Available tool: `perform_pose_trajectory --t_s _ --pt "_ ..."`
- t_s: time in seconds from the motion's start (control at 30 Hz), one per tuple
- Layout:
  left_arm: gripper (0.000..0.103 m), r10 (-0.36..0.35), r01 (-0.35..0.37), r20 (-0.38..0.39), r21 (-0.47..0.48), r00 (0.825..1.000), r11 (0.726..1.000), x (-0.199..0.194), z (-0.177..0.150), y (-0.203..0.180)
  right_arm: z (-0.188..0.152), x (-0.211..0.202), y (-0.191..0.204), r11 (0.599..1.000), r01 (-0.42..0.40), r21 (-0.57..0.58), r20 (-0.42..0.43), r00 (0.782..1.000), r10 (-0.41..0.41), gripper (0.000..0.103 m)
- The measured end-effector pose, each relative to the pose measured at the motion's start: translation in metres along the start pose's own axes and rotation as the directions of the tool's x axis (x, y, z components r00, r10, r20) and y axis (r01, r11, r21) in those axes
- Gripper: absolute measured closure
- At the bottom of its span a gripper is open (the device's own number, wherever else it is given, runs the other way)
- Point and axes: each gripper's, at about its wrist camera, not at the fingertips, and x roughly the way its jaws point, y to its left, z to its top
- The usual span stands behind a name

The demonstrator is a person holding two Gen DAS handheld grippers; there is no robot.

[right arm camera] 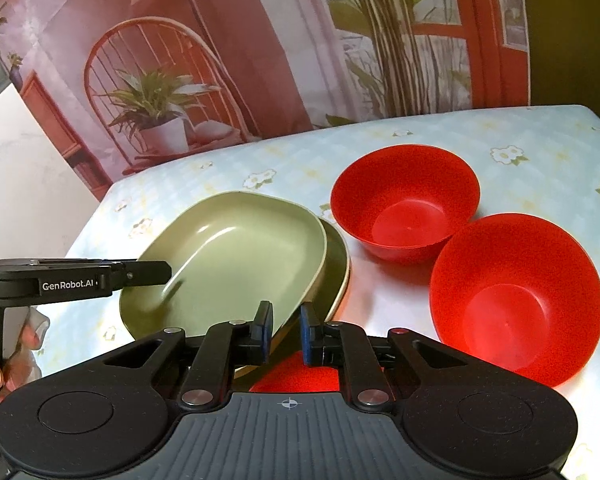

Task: Organize plates and bowls
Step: 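Carry the plate stack with the left gripper onto the small green dish, then open the left gripper to release the plate stack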

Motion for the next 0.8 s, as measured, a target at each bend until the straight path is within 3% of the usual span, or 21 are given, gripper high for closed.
perform_pose_trajectory --t_s 0.8 --pt "0.087 0.001 -0.001 -0.013 0.003 1.0 1.0 0.012 -0.002 0.0 0.003 0.005 -0.003 1.0 0.015 -0.019 -0.029 0.999 -0.015 0.087"
